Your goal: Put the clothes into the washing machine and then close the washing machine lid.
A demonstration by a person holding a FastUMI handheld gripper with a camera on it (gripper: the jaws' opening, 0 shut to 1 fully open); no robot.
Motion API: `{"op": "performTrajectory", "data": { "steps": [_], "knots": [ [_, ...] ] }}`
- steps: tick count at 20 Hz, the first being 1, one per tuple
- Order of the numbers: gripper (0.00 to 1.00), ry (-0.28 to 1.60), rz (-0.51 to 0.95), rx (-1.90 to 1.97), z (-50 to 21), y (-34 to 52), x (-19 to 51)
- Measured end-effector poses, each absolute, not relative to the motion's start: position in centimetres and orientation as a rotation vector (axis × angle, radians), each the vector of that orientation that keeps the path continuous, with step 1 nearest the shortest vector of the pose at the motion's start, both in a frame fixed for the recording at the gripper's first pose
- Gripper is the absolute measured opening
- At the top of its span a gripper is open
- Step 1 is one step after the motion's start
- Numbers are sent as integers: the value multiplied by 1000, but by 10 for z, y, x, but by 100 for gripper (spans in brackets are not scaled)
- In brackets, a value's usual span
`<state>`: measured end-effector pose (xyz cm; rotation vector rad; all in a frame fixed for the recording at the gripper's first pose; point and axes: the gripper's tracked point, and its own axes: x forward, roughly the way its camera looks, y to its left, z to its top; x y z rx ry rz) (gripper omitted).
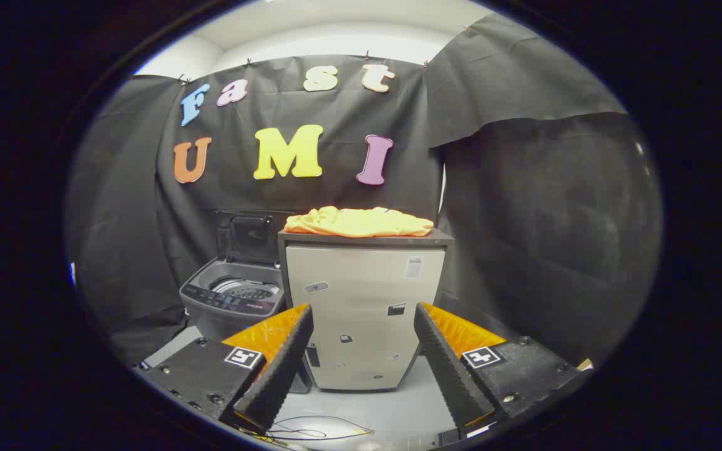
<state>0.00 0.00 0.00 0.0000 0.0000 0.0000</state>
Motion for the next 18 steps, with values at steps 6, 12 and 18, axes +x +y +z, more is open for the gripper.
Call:
{"op": "performTrajectory", "data": {
  "steps": [6, 12, 18],
  "knots": [
    [100, -18, -16, -2, 5, -3, 0],
    [100, -25, -28, -2, 7, -4, -4],
    [100, -19, -25, -2, 6, 3, -5]
  ]
}}
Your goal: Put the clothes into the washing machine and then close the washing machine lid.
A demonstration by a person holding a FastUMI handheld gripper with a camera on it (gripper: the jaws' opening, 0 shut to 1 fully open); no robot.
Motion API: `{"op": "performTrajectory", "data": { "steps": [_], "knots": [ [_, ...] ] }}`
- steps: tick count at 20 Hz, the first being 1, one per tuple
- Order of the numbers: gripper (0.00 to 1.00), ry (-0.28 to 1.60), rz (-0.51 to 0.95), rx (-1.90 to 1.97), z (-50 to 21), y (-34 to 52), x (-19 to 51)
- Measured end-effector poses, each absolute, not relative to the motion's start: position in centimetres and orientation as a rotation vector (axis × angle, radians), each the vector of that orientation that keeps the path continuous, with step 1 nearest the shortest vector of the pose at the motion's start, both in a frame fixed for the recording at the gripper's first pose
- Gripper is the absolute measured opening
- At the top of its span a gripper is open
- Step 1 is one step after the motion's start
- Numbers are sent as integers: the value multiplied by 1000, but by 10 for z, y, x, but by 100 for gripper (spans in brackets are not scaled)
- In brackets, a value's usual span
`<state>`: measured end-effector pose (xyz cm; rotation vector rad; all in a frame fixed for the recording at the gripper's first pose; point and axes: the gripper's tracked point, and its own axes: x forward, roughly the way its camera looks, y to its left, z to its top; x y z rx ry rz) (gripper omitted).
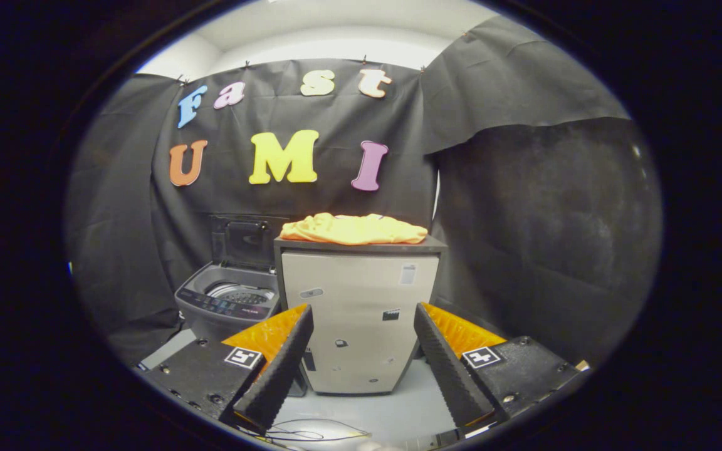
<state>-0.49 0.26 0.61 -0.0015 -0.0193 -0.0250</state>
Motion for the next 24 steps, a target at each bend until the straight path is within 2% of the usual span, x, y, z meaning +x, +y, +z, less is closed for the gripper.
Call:
{"op": "performTrajectory", "data": {
  "steps": [6, 11, 16, 24],
  "knots": [
    [100, -29, -30, 0, 21, 9, -4],
    [100, -16, -55, 38, 63, 5, 6],
    [100, -1, -79, 70, 126, -11, 43],
    [100, -19, -16, 64, 228, -15, 142]
  ]
}}
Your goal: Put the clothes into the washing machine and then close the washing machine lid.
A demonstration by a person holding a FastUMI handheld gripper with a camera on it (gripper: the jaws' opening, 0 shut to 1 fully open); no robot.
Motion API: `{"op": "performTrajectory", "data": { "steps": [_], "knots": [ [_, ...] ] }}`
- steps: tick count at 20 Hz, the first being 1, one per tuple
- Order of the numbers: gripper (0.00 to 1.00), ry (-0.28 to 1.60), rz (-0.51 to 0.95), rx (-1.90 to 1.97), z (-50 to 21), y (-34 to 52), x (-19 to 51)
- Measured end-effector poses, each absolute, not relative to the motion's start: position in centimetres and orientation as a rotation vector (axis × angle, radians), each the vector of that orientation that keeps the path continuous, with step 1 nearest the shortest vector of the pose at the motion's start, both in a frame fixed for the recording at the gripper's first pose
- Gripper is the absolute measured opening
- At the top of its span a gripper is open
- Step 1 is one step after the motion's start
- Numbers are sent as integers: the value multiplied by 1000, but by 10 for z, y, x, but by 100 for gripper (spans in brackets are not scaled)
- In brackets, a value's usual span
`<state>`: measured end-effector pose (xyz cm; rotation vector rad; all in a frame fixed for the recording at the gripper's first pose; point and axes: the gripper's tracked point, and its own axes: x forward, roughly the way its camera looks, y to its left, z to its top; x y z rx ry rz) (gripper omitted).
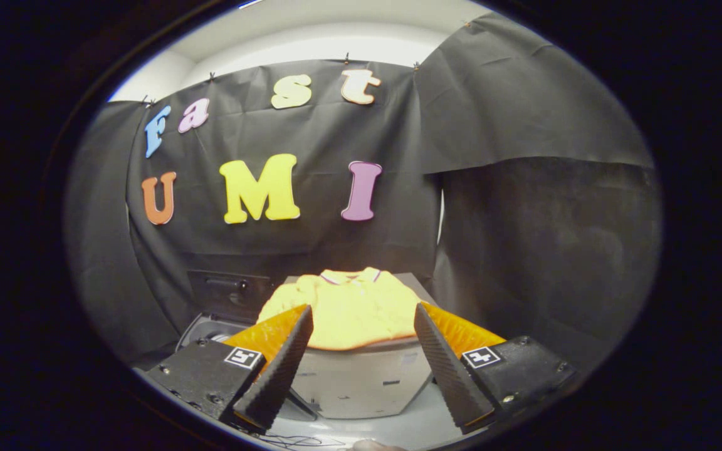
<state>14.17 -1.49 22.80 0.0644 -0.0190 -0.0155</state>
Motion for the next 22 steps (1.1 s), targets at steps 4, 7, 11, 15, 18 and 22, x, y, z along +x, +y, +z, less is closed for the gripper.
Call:
{"op": "performTrajectory", "data": {
  "steps": [4, 7, 11, 15, 18, 22],
  "knots": [
    [100, -26, 9, 40, 270, -14, 203],
    [100, -5, 10, 16, 290, -14, 247],
    [100, 69, 54, -5, 291, 0, 306],
    [100, 167, 86, -15, 275, 12, 358],
    [100, 257, 91, -16, 253, 14, 390],
    [100, 382, 71, -16, 219, 6, 423]
  ]
}}
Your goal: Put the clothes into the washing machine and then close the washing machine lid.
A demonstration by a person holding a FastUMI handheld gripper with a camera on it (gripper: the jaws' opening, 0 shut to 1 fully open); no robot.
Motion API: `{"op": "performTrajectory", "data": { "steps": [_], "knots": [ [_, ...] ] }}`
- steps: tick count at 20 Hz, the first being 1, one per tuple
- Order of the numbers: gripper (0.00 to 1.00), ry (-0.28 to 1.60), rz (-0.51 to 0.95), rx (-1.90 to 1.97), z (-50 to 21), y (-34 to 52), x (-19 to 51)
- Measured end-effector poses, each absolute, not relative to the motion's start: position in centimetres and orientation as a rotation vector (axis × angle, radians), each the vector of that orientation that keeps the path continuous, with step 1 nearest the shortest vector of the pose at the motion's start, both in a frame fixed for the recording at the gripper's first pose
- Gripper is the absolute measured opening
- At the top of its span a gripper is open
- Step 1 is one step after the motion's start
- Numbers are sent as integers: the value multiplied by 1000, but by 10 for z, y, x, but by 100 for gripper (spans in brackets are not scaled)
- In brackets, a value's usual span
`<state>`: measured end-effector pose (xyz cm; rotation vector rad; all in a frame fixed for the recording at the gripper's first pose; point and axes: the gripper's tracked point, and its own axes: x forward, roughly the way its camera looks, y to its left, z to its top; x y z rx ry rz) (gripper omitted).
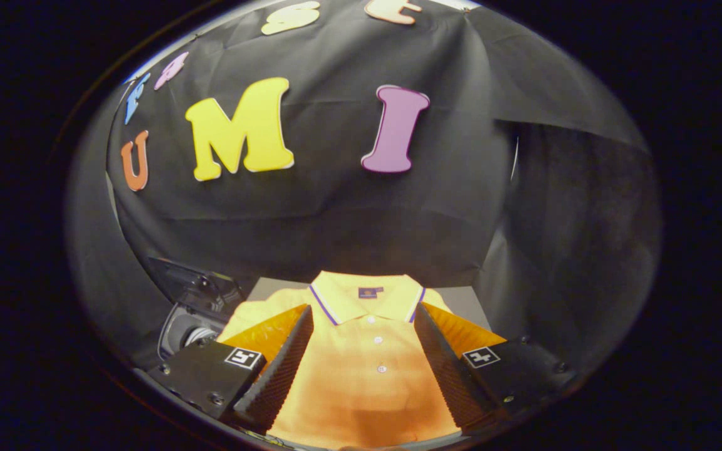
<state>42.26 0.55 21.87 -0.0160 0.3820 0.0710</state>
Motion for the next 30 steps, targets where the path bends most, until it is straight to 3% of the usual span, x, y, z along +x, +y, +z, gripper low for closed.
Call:
{"op": "performTrajectory", "data": {
  "steps": [10, 17, 20, 25, 26, 29, 30],
  "knots": [
    [100, 587, 65, -35, 143, -1, 438],
    [100, 632, 92, -13, 138, 3, 439],
    [94, 634, 115, -5, 138, 1, 436],
    [57, 645, 168, -29, 137, 7, 435],
    [54, 639, 181, -22, 140, 10, 436],
    [13, 580, 144, -42, 139, 11, 438],
    [12, 571, 130, -58, 139, 10, 435]
  ]
}}
